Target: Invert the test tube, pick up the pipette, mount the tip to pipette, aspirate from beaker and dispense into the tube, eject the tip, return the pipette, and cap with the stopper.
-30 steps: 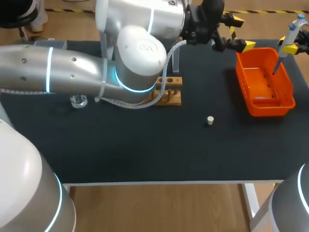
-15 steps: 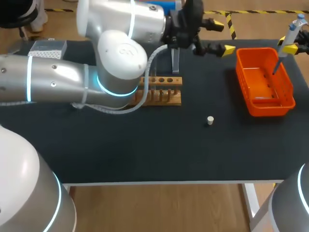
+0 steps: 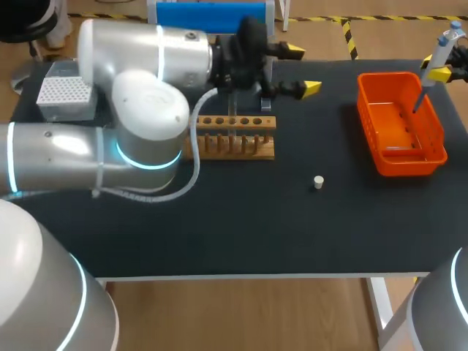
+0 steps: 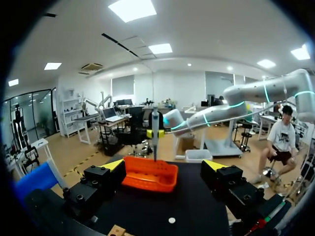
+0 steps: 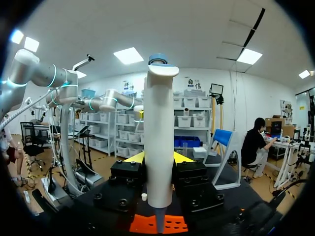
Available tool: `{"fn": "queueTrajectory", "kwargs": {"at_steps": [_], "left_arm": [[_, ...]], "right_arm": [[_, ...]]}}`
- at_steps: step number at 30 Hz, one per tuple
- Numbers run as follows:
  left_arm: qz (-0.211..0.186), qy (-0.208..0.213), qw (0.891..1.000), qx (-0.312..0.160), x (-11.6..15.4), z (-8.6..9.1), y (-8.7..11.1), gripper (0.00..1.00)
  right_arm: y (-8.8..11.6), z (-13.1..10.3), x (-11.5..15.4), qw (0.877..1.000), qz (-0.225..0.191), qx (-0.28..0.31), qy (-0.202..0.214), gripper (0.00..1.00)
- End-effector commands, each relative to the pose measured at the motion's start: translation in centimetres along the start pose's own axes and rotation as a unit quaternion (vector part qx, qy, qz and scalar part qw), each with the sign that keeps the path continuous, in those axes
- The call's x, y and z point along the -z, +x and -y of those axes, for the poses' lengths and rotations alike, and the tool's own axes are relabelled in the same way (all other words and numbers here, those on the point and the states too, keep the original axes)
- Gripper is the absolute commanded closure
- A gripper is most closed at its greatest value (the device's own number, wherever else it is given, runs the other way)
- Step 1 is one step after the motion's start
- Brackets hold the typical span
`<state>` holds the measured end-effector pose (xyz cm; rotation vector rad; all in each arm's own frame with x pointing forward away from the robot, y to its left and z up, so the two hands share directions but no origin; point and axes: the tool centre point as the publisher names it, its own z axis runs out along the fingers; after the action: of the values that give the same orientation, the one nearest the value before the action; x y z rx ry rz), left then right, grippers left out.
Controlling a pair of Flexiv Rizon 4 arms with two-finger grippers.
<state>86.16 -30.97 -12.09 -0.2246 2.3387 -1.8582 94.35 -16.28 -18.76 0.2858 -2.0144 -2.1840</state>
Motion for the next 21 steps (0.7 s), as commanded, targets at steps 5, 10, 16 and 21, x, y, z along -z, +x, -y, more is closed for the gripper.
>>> {"fn": "queueTrajectory", "kwargs": {"at_steps": [5,10,16,21], "left_arm": [[0.012,0.06,0.998,0.004,3.2,-1.6,1.2,0.0],[0.012,0.079,0.997,0.009,4.3,-1.9,1.5,0.0],[0.01,0.071,0.997,0.012,4.9,-1.3,1.4,0.0],[0.007,0.066,0.998,0.003,4.8,-0.4,1.3,0.0]], "right_arm": [[-0.1,0.0,0.2,1.0,-0.003,0.0,0.001,1.0],[-0.1,0.0,0.2,1.0,-0.003,0.0,0.001,1.0],[-0.1,0.0,0.2,1.0,-0.003,0.0,0.001,1.0],[-0.1,0.0,0.2,1.0,-0.003,0.0,0.001,1.0]]}}
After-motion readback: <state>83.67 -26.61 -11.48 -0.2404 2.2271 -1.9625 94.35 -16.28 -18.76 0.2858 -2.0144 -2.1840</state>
